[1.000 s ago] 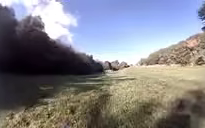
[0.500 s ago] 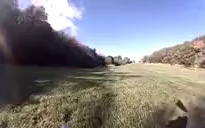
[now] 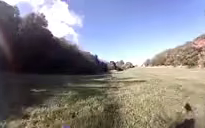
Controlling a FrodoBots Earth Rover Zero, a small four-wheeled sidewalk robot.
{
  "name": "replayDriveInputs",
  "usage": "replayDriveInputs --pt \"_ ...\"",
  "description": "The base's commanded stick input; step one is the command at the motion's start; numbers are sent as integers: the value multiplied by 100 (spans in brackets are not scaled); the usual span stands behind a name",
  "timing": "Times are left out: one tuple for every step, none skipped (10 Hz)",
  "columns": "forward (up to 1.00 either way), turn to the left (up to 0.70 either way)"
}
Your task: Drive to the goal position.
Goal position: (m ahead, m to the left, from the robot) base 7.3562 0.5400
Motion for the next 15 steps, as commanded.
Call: replayDriveInputs --pt "70 0" --pt "70 0" --pt "70 -8" --pt "70 -24" --pt "70 -35" --pt "70 -35" --pt "70 0" --pt "70 0" --pt "70 0" --pt "70 0" --pt "70 0" --pt "70 0" --pt "70 0" --pt "70 0" --pt "70 0"
